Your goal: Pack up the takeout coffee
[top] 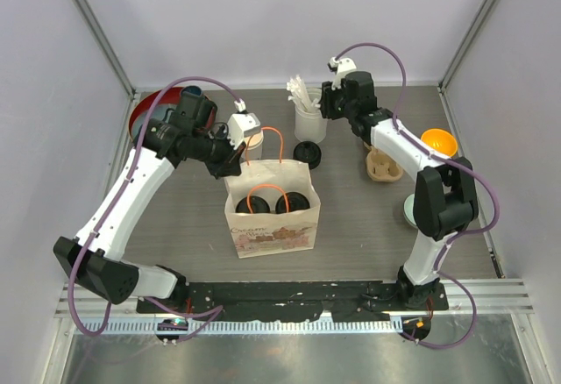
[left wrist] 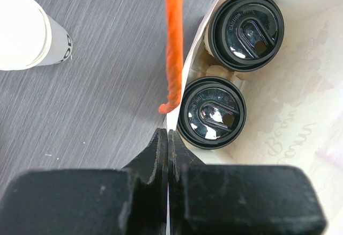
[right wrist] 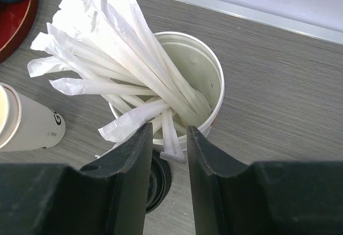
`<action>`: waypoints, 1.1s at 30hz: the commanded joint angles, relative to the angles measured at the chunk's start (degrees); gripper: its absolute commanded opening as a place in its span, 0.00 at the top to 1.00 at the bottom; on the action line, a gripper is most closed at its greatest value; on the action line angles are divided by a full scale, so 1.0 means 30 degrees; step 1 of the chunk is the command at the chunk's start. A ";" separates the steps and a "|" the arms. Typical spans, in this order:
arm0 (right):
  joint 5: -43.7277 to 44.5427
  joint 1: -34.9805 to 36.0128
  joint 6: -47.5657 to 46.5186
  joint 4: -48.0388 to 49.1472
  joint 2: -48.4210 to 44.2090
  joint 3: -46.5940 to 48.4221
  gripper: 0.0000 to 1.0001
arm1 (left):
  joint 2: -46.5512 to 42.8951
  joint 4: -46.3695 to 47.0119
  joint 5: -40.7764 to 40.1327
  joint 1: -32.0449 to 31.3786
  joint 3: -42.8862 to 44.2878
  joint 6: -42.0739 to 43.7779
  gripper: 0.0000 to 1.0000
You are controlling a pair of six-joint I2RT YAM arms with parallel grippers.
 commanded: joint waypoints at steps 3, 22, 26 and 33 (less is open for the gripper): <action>-0.0274 -0.0087 -0.0956 0.1661 0.0074 0.0831 0.57 | 0.0186 -0.0395 0.0163 0.0092 0.0736 0.0259 1.00; -0.0422 -0.0232 -0.2189 0.4741 -0.1330 -0.1339 0.99 | 0.0010 -0.0658 0.0221 0.0064 0.0618 0.0435 1.00; -0.0100 -0.0232 -0.2395 0.4359 -0.2091 -0.1310 0.99 | -0.0078 -0.0600 0.0251 0.0064 0.0531 0.0464 1.00; -0.0040 -0.0204 -0.2483 0.3920 -0.2795 -0.1310 0.99 | -0.0224 -0.0629 0.0309 0.0063 0.0531 0.0493 1.00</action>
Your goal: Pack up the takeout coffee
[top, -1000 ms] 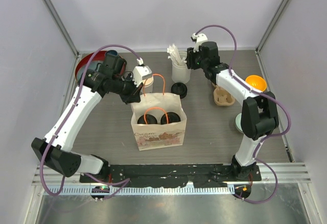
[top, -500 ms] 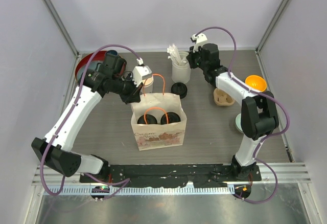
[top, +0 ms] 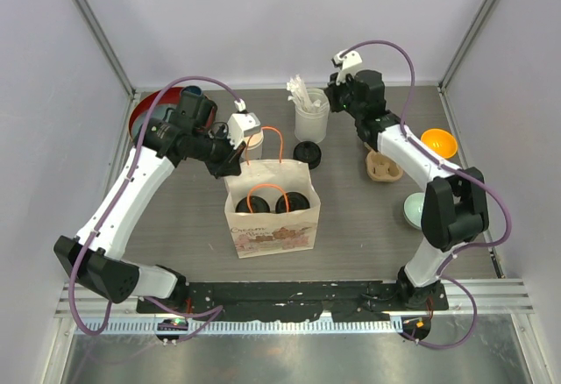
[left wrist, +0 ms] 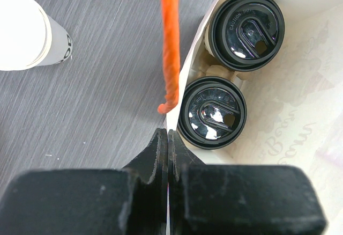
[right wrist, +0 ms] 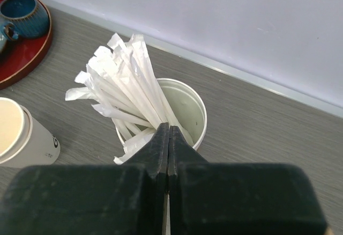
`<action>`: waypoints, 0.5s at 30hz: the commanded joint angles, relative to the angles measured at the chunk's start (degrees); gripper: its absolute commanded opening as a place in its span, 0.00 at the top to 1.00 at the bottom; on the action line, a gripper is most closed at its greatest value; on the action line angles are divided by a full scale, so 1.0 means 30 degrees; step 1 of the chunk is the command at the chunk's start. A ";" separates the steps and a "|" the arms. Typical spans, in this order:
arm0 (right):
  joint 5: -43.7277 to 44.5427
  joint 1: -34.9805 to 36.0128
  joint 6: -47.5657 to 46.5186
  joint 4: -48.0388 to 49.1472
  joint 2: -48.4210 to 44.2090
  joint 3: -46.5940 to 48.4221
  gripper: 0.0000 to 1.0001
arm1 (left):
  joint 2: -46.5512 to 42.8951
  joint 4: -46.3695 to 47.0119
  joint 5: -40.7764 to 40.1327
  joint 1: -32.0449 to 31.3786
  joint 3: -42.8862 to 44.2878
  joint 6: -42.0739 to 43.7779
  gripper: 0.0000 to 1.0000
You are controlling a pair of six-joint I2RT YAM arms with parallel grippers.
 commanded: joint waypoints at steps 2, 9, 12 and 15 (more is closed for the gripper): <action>0.0163 -0.0123 -0.0210 0.0217 -0.1557 0.0315 0.99 | -0.0356 -0.0578 0.0244 0.0093 0.0458 0.0355 1.00; 0.0310 -0.0094 -0.0531 -0.1420 -0.3137 0.1077 0.99 | -0.0444 -0.0578 0.0127 0.0064 0.0487 0.0267 1.00; 0.0280 -0.0094 -0.0911 -0.2444 -0.3899 0.1633 0.99 | -0.0443 -0.0549 0.0097 0.0064 0.0487 0.0267 1.00; 0.0164 -0.0123 -0.1175 -0.3555 -0.4807 0.2131 0.99 | -0.0444 -0.0491 0.0097 0.0063 0.0487 0.0208 1.00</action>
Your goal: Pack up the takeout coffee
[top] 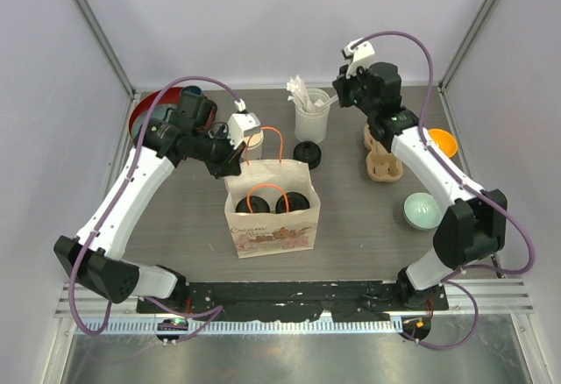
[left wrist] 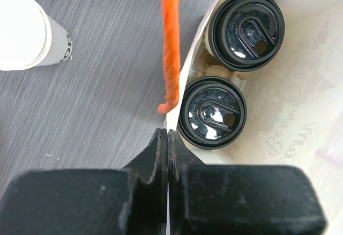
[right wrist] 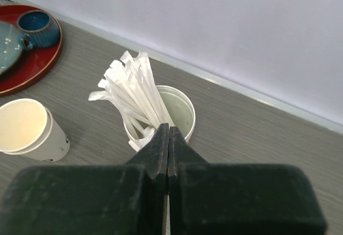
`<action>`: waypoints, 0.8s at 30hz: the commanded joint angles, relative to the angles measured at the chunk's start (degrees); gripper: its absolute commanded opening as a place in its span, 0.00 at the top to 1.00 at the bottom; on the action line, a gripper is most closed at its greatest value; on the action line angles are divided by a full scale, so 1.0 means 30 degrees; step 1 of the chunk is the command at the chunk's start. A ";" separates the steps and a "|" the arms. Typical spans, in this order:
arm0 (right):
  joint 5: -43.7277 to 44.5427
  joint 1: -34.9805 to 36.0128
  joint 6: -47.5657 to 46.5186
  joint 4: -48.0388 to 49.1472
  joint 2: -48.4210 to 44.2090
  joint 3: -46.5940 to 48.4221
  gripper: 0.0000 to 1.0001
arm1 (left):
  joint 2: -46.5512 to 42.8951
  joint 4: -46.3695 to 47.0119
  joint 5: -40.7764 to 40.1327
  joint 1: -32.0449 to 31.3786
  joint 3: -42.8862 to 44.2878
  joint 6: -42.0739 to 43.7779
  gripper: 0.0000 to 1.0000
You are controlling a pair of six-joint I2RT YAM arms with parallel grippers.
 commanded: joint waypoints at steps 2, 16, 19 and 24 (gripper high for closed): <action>0.0018 -0.0101 -0.0812 -0.1523 -0.2720 0.2016 0.99 | -0.0473 -0.0425 0.0097 0.0063 0.0458 0.0150 1.00; -0.1385 -0.0043 -0.0348 -0.4572 -0.7203 0.4360 0.99 | -0.0502 -0.0103 -0.0078 0.0093 0.0400 -0.0201 1.00; -0.3697 -0.0043 0.1380 -0.4485 -0.8257 0.4654 0.99 | -0.0473 0.0102 -0.0195 0.0064 0.0428 -0.0406 1.00; -0.8444 -0.0043 0.5388 -0.2207 -1.0103 0.4362 0.99 | -0.0473 0.0307 -0.0430 0.0063 0.0429 -0.0729 1.00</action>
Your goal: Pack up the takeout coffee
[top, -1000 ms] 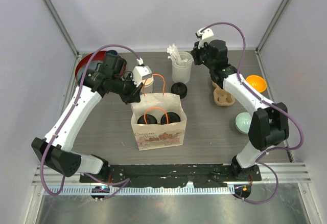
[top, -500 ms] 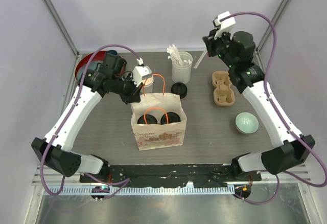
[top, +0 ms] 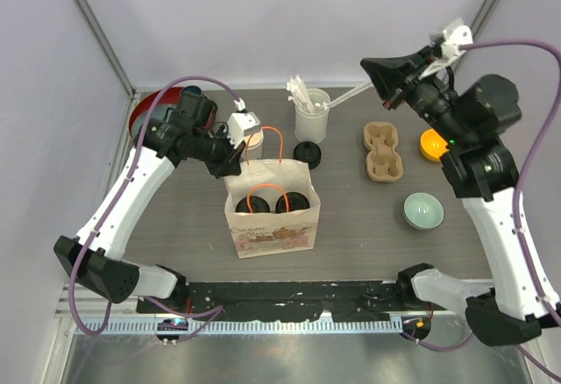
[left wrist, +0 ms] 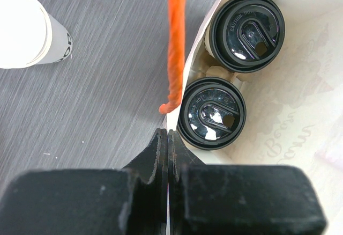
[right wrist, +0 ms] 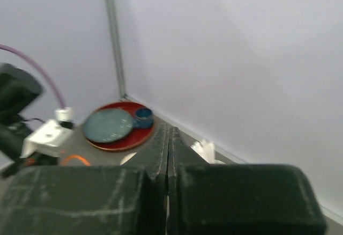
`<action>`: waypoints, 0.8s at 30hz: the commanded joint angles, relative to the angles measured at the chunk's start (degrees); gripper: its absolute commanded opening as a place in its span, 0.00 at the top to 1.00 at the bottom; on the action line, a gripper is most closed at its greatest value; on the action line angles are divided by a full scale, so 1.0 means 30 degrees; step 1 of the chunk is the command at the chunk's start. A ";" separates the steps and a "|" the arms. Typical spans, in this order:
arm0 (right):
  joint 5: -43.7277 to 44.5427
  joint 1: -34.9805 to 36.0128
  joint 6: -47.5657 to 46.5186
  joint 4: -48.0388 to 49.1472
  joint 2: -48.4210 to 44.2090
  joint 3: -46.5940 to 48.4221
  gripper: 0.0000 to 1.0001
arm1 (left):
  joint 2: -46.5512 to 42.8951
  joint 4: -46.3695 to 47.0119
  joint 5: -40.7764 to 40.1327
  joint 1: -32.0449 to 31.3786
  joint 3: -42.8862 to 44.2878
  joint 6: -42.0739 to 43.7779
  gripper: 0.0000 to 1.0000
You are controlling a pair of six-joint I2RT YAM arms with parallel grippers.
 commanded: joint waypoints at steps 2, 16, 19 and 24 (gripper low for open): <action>-0.5485 -0.0036 0.4925 0.3025 -0.2100 0.0588 0.99 | -0.0465 0.0308 -0.0379 0.0056 0.0429 -0.0518 1.00; -0.8627 0.0840 1.3720 1.2402 -0.2659 -0.7492 0.99 | -0.0554 0.0426 -0.0321 0.0085 0.0458 -0.0723 1.00; -0.7837 0.2595 1.2378 1.2287 -0.2308 -0.8198 0.99 | -0.0612 0.0426 -0.0262 0.0056 0.0458 -0.0753 1.00; -0.5349 0.6050 0.7113 0.8776 -0.0555 -0.7091 0.99 | -0.0612 0.0367 -0.0233 0.0056 0.0458 -0.0753 1.00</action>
